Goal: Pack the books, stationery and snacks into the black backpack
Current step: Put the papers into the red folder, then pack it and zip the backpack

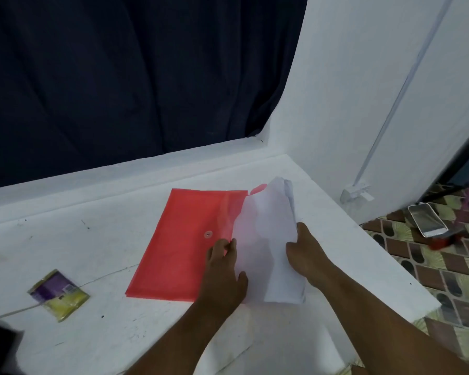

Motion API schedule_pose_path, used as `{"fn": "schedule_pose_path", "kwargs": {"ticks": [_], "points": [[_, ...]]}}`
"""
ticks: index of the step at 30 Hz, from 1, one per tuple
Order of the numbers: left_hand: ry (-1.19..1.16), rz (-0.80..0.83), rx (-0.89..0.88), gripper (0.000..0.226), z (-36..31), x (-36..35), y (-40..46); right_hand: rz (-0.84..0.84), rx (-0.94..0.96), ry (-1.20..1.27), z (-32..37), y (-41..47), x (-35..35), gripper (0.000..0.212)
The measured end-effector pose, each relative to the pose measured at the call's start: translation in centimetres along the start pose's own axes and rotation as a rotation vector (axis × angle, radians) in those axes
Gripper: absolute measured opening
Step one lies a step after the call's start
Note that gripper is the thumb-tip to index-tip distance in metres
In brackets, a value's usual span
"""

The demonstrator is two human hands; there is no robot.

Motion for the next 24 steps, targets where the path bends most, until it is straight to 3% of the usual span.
{"fn": "schedule_pose_path", "kwargs": {"ticks": [6,10,13,16,18,22,24], "points": [[-0.085,0.018,-0.05,0.062,0.3,0.5,-0.1,-0.016,0.054,-0.263,0.3,1.8,-1.8,0.038],[-0.245,-0.025,0.008,0.047,1.7,3.0,0.7,-0.052,0.121,-0.389,0.2,2.5,-1.7,0.043],[0.02,-0.175,0.142,0.059,7.6,4.9,1.6,-0.06,0.154,-0.498,-0.3,3.3,-1.1,0.04],[0.313,-0.001,0.416,0.086,12.1,4.9,0.7,0.016,0.133,-0.495,-0.9,4.0,-1.1,0.031],[0.296,-0.007,0.443,0.085,11.9,4.6,-0.3,0.052,0.138,-0.499,-1.1,4.5,-1.3,0.032],[0.246,-0.077,0.425,0.061,11.2,5.2,-0.5,0.11,0.156,-0.427,-1.0,6.2,-1.6,0.05],[0.155,-0.127,0.382,0.063,12.0,6.0,-0.7,0.129,0.154,-0.352,-0.9,6.9,-1.7,0.05]]}}
Point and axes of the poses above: each hand's wrist, its own y-axis towards the middle knuckle, its own x-axis out of the back of the hand, z = x × y, the point moved 2 cm from there along y, towards the middle knuckle, and after that the axes turned 2 degrees about -y, right-handed, at the moved point
